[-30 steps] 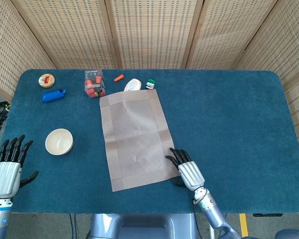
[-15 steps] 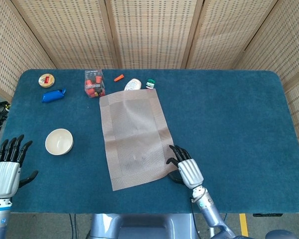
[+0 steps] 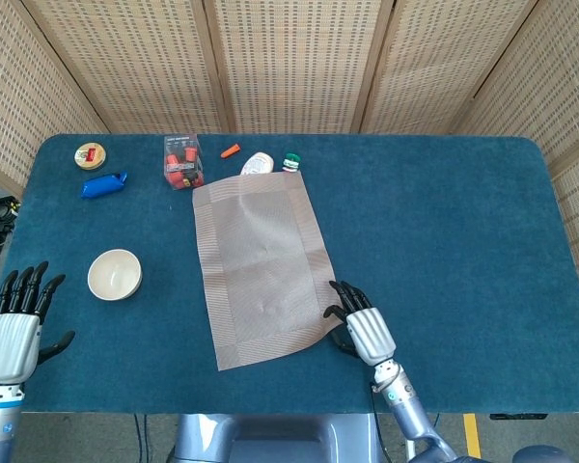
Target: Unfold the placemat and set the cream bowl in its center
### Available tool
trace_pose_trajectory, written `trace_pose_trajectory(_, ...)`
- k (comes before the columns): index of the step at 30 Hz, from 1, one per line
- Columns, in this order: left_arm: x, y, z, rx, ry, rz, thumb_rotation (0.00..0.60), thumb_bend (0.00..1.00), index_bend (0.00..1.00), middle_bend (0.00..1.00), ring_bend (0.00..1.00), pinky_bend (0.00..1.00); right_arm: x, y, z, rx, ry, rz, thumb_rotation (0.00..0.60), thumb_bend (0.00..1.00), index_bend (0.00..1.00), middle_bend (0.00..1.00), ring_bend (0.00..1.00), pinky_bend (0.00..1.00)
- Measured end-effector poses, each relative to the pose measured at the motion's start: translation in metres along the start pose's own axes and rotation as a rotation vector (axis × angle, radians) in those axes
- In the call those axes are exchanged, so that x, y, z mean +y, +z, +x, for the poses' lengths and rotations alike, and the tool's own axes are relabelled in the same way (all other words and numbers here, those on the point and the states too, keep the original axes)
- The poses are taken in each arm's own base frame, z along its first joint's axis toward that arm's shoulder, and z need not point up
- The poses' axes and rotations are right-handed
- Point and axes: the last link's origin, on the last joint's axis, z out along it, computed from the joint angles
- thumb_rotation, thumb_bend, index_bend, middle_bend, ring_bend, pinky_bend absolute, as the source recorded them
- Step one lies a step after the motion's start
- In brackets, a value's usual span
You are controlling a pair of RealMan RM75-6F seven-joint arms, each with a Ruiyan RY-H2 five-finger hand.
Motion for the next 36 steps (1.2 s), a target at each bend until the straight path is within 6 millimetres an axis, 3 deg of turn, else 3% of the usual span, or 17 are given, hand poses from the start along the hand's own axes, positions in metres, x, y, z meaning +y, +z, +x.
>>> trace_pose_trajectory(14, 0.0, 0.0003, -0.0005, -0.004, -0.005, 0.002, 0.6, 0.13, 0.16, 0.0, 0.0, 0.0, -0.0016, -0.0009, 0.0029, -0.001, -0.003, 0.006, 0.6, 0.67, 0.51, 0.17, 0.0, 0.17)
trace_pose_trajectory(22, -0.0008, 0.0004, -0.0003, -0.007, -0.007, 0.004, 0.6, 0.13, 0.16, 0.0, 0.0, 0.0, -0.0038, 0.0009, 0.0033, -0.007, -0.003, 0.0, 0.6, 0.72, 0.54, 0.18, 0.0, 0.17)
trace_pose_trajectory(36, -0.0002, -0.0001, 0.0005, -0.005, -0.008, 0.001, 0.6, 0.13, 0.17, 0.0, 0.0, 0.0, -0.0096, -0.002, 0.0086, -0.002, 0.012, 0.027, 0.6, 0.67, 0.59, 0.21, 0.0, 0.17)
